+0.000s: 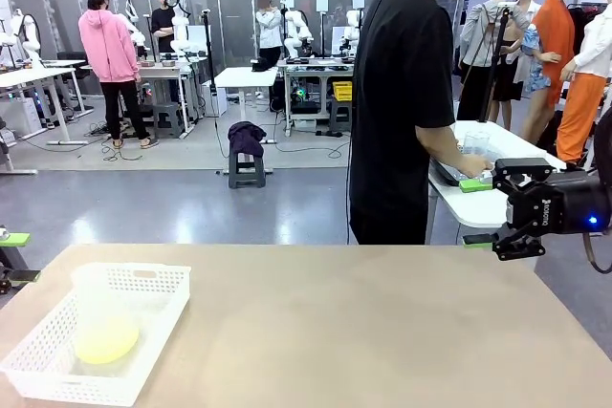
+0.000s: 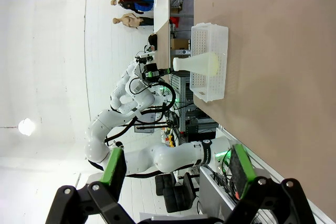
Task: Prepare the solutions needed for the experiment.
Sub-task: When the human places the Big flask in the center of the table, pick up the Big flask and place it in the left Organizing basket.
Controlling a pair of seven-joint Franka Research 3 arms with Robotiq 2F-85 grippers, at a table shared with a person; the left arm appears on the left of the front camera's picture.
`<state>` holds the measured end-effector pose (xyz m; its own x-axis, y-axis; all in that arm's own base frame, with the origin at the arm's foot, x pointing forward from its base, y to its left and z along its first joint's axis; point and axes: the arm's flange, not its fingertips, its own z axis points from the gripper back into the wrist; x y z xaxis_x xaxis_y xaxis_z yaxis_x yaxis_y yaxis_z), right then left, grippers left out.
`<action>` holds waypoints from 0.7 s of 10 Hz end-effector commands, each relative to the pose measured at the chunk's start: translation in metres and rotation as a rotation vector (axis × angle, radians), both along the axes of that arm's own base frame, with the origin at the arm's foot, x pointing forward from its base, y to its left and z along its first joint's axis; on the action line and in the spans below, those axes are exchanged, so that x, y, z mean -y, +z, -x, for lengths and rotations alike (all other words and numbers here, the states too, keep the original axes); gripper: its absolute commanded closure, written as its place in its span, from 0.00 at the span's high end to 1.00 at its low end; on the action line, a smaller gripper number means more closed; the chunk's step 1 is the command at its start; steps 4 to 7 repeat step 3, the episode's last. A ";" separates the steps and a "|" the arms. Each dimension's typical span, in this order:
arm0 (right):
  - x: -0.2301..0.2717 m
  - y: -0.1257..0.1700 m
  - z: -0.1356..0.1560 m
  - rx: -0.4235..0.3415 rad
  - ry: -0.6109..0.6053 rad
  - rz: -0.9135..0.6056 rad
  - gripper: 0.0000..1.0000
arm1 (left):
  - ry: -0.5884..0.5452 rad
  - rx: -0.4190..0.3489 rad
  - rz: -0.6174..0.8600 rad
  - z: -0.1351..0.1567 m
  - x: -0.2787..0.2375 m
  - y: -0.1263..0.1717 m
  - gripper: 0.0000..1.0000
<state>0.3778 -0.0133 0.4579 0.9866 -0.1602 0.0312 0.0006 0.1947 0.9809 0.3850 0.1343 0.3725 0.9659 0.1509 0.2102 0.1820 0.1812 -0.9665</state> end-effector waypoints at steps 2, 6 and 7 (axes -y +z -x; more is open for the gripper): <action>0.001 0.002 0.000 0.004 0.004 -0.001 1.00 | 0.021 0.024 0.016 -0.001 0.003 -0.001 0.80; 0.001 0.002 0.000 0.004 0.004 -0.001 1.00 | 0.021 0.024 0.016 -0.001 0.003 -0.001 0.80; 0.001 0.002 0.000 0.004 0.004 -0.001 1.00 | 0.021 0.024 0.016 -0.001 0.003 -0.001 0.80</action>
